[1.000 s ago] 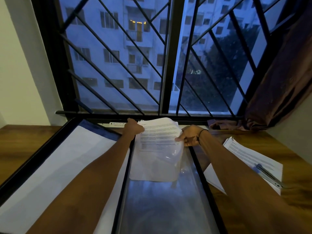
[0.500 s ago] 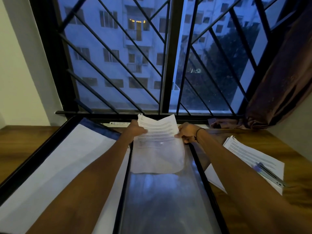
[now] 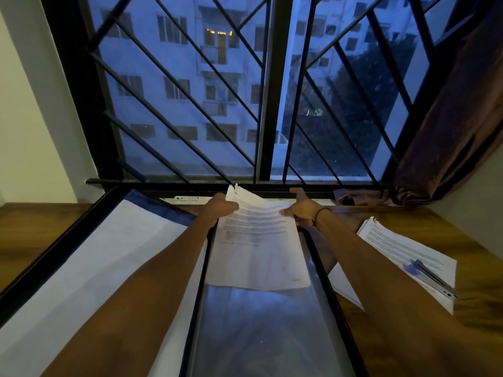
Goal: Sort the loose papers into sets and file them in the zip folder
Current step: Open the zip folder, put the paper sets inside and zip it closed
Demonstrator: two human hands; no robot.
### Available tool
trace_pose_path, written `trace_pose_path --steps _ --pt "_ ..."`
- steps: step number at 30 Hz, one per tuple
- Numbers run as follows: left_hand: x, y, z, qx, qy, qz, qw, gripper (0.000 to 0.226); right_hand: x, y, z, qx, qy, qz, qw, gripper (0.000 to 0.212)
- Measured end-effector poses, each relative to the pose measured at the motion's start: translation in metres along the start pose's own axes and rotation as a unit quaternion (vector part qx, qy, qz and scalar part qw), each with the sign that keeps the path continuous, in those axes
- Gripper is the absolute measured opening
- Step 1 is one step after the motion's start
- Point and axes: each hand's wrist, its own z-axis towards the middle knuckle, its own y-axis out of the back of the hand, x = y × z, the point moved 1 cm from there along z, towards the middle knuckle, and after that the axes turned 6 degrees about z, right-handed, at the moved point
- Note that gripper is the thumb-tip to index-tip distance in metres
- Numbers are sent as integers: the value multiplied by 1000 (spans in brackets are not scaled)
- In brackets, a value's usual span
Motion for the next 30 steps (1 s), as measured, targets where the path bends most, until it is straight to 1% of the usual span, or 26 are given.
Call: trace_pose_path --steps 2,3,5,6,8,9,11,13,15,17,19,21,23,28,29,30 --pt "2 3 1 -42 34 13 998 72 -2 -3 1 -6 18 19 1000 98" --pt "3 4 1 -69 40 19 997 75 -3 -4 1 2 18 36 999 99" --pt "4 2 -2 -115 12 2 993 65 -4 -4 -1 33 2 45 998 96" --pt "3 0 -5 -119 -11 -28 992 60 -3 -3 -4 52 -6 38 998 94" --pt "2 -1 -10 -89 -44 -73 992 58 -1 -2 -5 84 -23 24 996 90" --pt "3 -2 -10 -78 -51 -64 994 56 0 -1 -7 97 -30 22 995 85" --pt "5 -1 -6 -87 -54 -15 995 43 4 -2 -11 103 -41 29 993 71" --pt "7 -1 -2 -89 -47 24 995 27 6 -2 -13 80 -32 41 995 49" --pt "5 1 -3 -90 -18 60 994 13 6 -3 -14 49 0 46 998 28" --pt "1 2 -7 -105 -9 106 989 25 7 -1 -14 25 30 35 999 12" --pt "-1 2 -12 -128 -21 165 978 38 5 2 -15 31 41 8 999 6" --pt "-2 1 -16 -135 -37 213 967 43 3 4 -15 67 39 -36 996 4" --pt "-2 -1 -16 -106 -52 238 964 47 3 6 -18 94 34 -80 992 3" --pt "-4 -5 -30 -49 -109 280 952 66 9 11 -31 109 12 -159 981 36" --pt "-6 -7 -35 -36 -118 290 949 66 9 12 -33 118 7 -180 977 39" --pt "-8 -8 -39 -25 -126 301 945 67 10 13 -37 133 -1 -196 972 38"
